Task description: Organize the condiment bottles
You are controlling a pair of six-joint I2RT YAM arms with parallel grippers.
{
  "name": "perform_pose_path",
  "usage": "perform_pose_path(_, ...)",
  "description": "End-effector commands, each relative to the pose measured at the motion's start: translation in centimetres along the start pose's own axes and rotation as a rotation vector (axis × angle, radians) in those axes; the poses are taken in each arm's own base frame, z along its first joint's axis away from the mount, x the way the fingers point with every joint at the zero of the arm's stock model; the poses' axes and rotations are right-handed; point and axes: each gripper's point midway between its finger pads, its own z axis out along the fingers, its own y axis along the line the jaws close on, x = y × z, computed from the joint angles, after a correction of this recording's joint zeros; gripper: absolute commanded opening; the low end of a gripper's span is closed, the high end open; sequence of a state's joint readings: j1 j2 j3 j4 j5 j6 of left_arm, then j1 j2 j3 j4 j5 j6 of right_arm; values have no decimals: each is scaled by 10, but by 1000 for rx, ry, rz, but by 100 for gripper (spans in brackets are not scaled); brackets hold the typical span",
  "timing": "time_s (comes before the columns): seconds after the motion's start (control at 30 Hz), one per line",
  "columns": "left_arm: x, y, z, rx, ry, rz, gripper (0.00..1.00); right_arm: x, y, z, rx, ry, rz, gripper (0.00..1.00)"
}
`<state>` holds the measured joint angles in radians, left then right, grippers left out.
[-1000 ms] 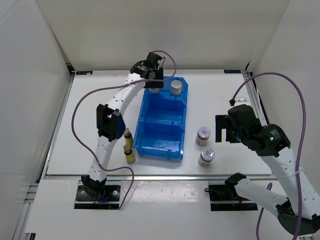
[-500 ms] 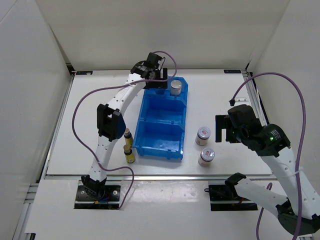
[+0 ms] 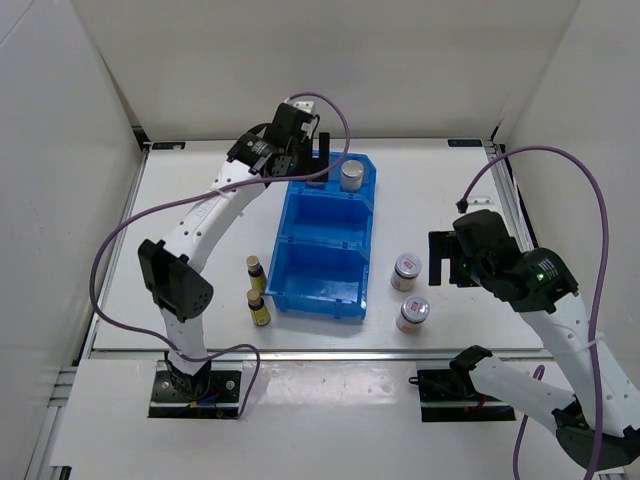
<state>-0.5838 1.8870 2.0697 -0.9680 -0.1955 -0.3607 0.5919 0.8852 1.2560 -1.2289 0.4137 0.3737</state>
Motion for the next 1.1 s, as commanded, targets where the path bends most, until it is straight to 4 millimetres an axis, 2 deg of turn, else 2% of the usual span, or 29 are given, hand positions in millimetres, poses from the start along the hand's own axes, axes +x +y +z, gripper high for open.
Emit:
perform_pose_path(0.0,25,12,0,-45,55,-1,100,6,11,5,-42,24,30,100)
perform_pose_path(0.07,30,11,-9,-39,56,-7,100,4,19,5,-83,21,36,98)
perform_pose_path(0.1,37,13,-9,-44,69,-4,99,8,29,3,-142,44,20,98)
perform_pose_path(0.23,36,12,-30,-40,39,-6,99,3,72,3,-369,23,0,91)
perform_pose_path(0.27,28,13,-45,-26,5,-14,98,11,88,3,-459,60,-6,86)
perform_pose_path(0.33,27,17,-58,-27,-17,-19,98,8,113,11,-555,57,-46,81)
perform_pose_path(0.37,19,21,-78,-21,-62,-30,98,10,124,14,-607,59,-83,79)
perform_pose_path(0.4,17,23,-88,-15,-79,-24,98,23,145,9,-726,98,-147,77)
perform_pose_path(0.43,22,29,-95,-26,-81,-23,99,18,160,13,-771,81,-189,77)
perform_pose_path(0.47,15,35,-116,-15,-126,-40,99,26,172,12,-807,86,-268,77)
perform_pose_path(0.5,14,43,-125,-20,-143,-44,100,31,180,14,-824,95,-316,76)
perform_pose_path(0.53,19,57,-130,-59,-146,-54,100,26,189,18,-809,94,-359,76)
perform_pose_path(0.57,21,63,-139,-72,-156,-57,100,23,197,19,-801,78,-400,76)
perform_pose_path(0.6,18,74,-159,-82,-205,-77,100,28,208,16,-809,66,-485,76)
perform_pose_path(0.63,27,87,-161,-134,-208,-67,100,32,217,26,-775,83,-530,76)
perform_pose_path(0.67,30,99,-166,-173,-222,-79,100,32,229,20,-766,56,-587,76)
perform_pose_path(0.7,30,119,-182,-238,-270,-102,100,32,234,36,-707,27,-667,73)
perform_pose_path(0.73,45,131,-178,-283,-248,-99,100,36,250,34,-718,-27,-732,73)
perform_pose_path(0.77,51,140,-180,-315,-253,-113,100,38,256,38,-695,-61,-780,73)
perform_pose_path(0.8,56,154,-191,-354,-281,-133,100,41,259,45,-659,-94,-822,73)
perform_pose_path(0.87,78,167,-186,-393,-246,-131,100,37,274,47,-658,-200,-905,73)
perform_pose_path(0.93,87,175,-191,-403,-256,-135,100,42,283,51,-688,-199,-943,74)
perform_pose_path(0.97,100,178,-184,-413,-227,-125,100,42,287,53,-707,-192,-958,74)
perform_pose_path(1.0,106,185,-184,-447,-223,-127,100,48,293,57,-728,-176,-1007,74)
perform_pose_path(1.03,112,189,-187,-455,-229,-128,100,46,300,56,-743,-178,-1006,73)
perform_pose_path(1.07,127,194,-180,-478,-198,-123,100,44,301,61,-732,-167,-1021,73)
